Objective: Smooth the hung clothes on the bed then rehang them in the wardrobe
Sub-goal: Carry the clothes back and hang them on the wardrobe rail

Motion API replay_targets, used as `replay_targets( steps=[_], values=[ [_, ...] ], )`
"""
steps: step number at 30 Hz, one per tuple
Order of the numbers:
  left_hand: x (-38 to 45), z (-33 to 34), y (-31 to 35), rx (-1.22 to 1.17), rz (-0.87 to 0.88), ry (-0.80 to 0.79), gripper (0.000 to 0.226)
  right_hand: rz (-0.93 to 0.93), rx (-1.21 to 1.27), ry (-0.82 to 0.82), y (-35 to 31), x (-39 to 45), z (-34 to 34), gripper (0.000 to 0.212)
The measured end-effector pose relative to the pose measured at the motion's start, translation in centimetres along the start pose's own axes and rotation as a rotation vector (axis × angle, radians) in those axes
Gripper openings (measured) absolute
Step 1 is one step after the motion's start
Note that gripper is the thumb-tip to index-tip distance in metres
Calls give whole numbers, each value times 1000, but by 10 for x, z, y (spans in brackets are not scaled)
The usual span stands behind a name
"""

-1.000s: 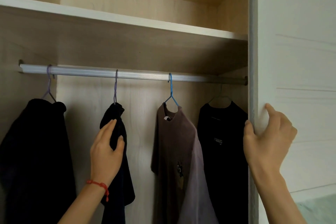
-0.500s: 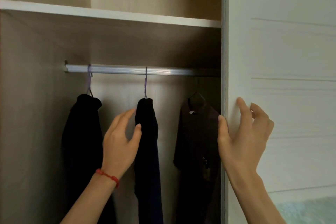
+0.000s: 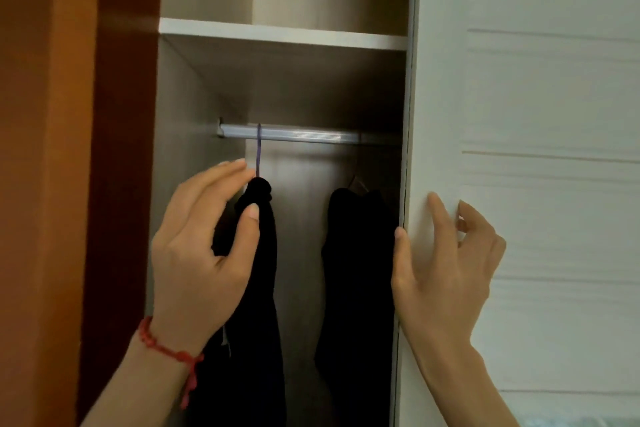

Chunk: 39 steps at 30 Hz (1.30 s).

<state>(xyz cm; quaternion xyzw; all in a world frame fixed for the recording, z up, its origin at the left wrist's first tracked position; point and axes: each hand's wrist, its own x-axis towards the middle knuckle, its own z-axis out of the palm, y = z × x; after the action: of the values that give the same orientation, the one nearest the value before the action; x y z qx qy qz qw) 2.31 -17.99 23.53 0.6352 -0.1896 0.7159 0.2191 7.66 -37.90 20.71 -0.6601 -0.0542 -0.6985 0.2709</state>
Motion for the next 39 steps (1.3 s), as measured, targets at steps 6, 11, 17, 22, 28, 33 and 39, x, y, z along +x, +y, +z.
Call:
replay_targets(
  steps=[6,11,17,22,28,33,39],
  values=[
    [-2,-27,-28,93,70,43,29,-78,49,36,-44,-18,22,45],
    [-1,-53,-48,169,72,80,30,-118,134,70,-81,-34,40,43],
    [-7,-77,-79,136,-110,80,51,-168,179,72,-124,-51,56,36],
    [-18,-81,-105,-200,-402,31,58,-218,210,51,-156,-65,70,33],
    [-31,-79,-115,-288,-502,45,47,-274,290,50,-184,-75,83,24],
    [-31,-80,-114,-325,-527,56,42,-304,375,4,-200,-81,90,23],
    [-30,-80,-115,-361,-525,61,39,-286,395,-3,-208,-86,92,23]
  ],
)
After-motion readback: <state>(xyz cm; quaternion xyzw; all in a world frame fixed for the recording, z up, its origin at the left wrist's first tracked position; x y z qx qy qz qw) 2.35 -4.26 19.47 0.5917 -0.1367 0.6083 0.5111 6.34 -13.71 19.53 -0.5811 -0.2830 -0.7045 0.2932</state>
